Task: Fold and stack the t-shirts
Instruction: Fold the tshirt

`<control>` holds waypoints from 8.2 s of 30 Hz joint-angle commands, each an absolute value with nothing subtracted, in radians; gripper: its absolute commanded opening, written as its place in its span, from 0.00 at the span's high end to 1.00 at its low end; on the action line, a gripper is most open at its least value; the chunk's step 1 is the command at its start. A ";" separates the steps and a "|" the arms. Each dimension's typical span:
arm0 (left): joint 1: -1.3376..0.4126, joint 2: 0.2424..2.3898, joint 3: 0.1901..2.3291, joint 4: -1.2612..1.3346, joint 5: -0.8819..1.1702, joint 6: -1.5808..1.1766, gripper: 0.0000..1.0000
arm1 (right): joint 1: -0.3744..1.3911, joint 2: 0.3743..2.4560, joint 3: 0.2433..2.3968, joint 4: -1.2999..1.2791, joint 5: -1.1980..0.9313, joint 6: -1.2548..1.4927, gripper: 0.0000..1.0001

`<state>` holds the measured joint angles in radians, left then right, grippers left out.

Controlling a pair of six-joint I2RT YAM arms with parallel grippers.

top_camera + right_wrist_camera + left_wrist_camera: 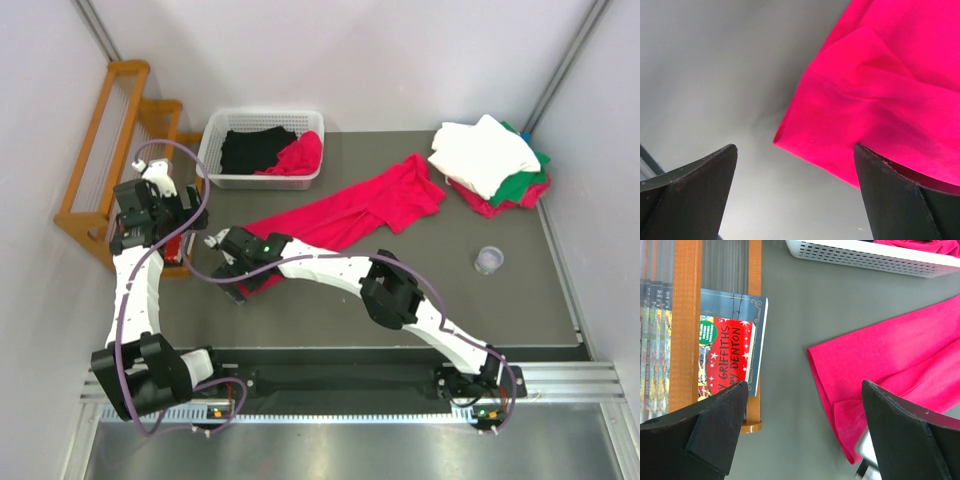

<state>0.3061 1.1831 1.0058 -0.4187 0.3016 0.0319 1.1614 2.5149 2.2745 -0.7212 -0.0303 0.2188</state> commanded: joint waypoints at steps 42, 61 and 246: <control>0.316 1.213 1.066 -0.376 0.337 0.058 0.01 | 1.144 1.715 1.111 -0.670 -0.206 0.445 1.00; 0.307 1.200 1.111 -0.466 0.503 0.116 0.01 | 0.765 1.672 1.451 -0.789 0.081 0.411 0.00; -0.408 1.373 1.189 -0.919 0.190 0.331 0.02 | 0.100 2.522 2.164 -0.637 -0.202 0.374 0.51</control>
